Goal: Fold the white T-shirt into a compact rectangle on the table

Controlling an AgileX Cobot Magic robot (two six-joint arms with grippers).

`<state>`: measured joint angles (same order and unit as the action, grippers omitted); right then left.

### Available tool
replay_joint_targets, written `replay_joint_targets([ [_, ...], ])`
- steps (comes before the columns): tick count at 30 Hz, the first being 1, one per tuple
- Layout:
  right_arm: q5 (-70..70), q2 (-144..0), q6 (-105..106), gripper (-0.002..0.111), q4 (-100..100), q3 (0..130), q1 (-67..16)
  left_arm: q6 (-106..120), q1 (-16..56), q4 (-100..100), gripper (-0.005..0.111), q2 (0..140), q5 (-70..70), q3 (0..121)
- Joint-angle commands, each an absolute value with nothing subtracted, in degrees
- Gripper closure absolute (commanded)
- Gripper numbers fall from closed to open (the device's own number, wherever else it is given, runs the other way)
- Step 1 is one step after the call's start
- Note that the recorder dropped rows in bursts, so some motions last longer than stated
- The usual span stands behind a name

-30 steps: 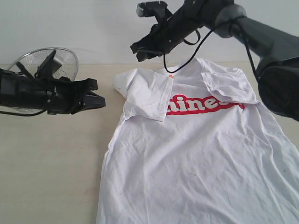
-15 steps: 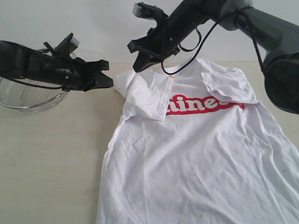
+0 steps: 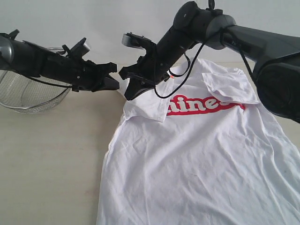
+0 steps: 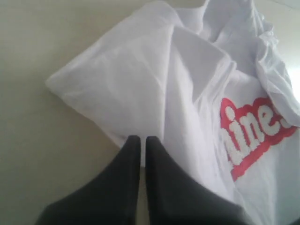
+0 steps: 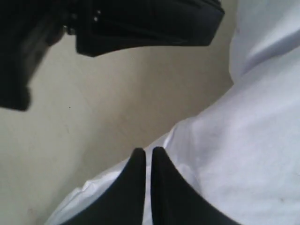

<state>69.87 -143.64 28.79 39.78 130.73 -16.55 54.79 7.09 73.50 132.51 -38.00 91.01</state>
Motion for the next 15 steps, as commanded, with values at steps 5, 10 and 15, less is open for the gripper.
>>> replay_joint_targets([
  [5, 70.0, -140.0, 29.4, 0.108, 40.4, 128.7, -16.5, 53.5, 7.6, 72.4, 0.102, 134.2, -36.1, 93.7],
  [10, 70.0, -137.7, 31.6, 0.108, 40.4, 123.7, -16.5, 52.0, 8.5, 72.5, 0.102, 136.2, -36.2, 97.1],
  [15, 70.0, -137.2, 33.8, 0.108, 42.5, 119.8, -16.5, 50.9, 8.9, 72.3, 0.102, 139.2, -36.6, 100.6],
])
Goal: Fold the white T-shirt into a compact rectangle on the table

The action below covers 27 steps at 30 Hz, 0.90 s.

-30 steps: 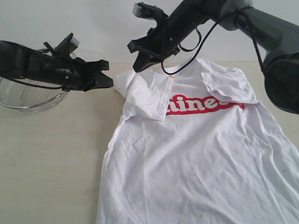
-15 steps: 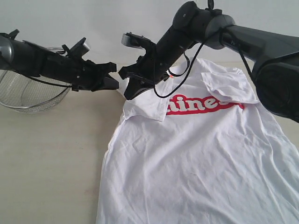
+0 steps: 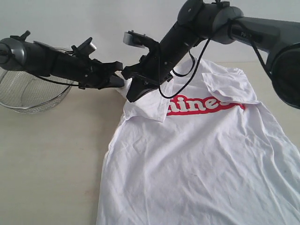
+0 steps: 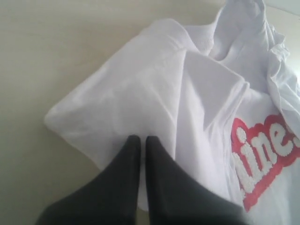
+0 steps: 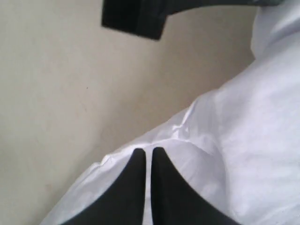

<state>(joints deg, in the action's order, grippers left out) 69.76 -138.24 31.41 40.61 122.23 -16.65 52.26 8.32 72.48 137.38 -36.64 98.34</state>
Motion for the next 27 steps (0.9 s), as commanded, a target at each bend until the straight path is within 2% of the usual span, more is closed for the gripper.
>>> replay_joint_targets([
  [1, 70.0, -137.2, 34.4, 0.108, 42.8, 119.0, -16.6, 50.9, 8.9, 72.2, 0.102, 139.6, -36.5, 101.1],
  [11, 69.7, -137.3, 37.0, 0.108, 43.0, 111.3, -16.6, 47.2, 9.0, 67.8, 0.102, 142.6, -35.6, 105.8],
  [27, 65.8, -141.2, 37.6, 0.108, 42.7, 109.8, -21.1, 45.1, 9.0, 64.2, 0.102, 142.6, -35.3, 106.0],
])
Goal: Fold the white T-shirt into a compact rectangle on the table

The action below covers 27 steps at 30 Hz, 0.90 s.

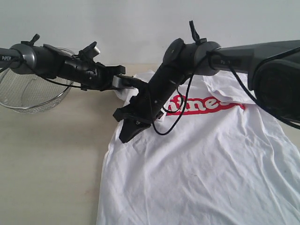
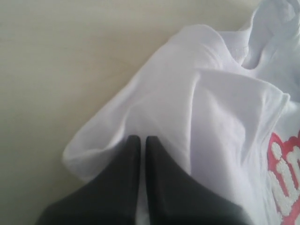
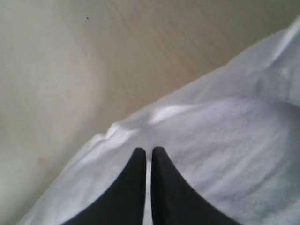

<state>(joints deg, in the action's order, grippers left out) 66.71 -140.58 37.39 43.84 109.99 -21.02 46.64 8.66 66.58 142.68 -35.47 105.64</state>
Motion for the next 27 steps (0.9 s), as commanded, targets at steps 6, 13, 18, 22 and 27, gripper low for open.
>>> replay_joint_targets([
  [6, 66.8, -142.8, 36.8, 0.108, 42.6, 109.8, -21.9, 44.4, 9.0, 62.7, 0.102, 142.6, -35.2, 106.0],
  [13, 68.7, -143.5, 36.7, 0.108, 42.7, 109.8, -25.9, 44.4, 9.0, 62.7, 0.102, 142.6, -34.3, 106.0],
  [18, 69.7, -143.5, 36.7, 0.108, 42.9, 109.8, -27.9, 44.4, 9.0, 62.6, 0.102, 142.6, -33.8, 106.0],
  [22, 69.7, -143.5, 36.7, 0.108, 43.1, 109.8, -29.0, 44.4, 9.0, 62.5, 0.102, 142.6, -32.8, 106.0],
  [27, 69.5, -143.5, 36.7, 0.108, 43.1, 109.8, -29.1, 44.4, 8.6, 61.8, 0.102, 142.6, -31.5, 106.7],
])
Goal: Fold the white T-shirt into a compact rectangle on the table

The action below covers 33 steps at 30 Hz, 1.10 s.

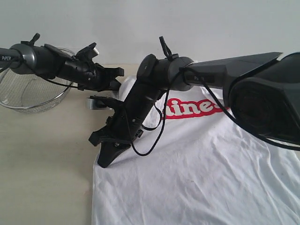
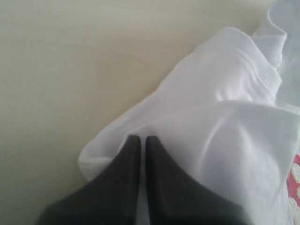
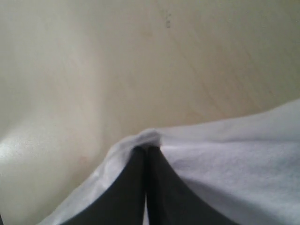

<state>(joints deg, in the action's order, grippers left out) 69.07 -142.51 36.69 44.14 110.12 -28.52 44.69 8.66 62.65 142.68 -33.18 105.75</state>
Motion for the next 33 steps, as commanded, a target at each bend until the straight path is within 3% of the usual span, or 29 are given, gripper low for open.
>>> replay_joint_targets([
  [1, 69.3, -143.5, 36.7, 0.108, 43.1, 109.8, -29.1, 44.4, 8.5, 61.7, 0.102, 142.6, -31.4, 107.2],
  [10, 68.3, -141.5, 37.7, 0.108, 43.2, 109.8, -29.0, 38.2, 7.8, 58.4, 0.102, 142.6, -40.0, 114.2],
  [19, 69.3, -139.9, 37.7, 0.108, 43.3, 109.8, -23.8, 32.0, 9.1, 53.9, 0.102, 139.6, -50.7, 115.3],
  [25, 70.0, -139.1, 39.1, 0.108, 44.8, 109.8, -22.2, 20.3, 12.2, 33.2, 0.102, 139.6, -50.3, 115.3],
  [33, 70.0, -136.0, 39.1, 0.108, 45.7, 109.8, -22.2, 17.3, 13.2, 28.4, 0.102, 142.6, -46.1, 115.3],
])
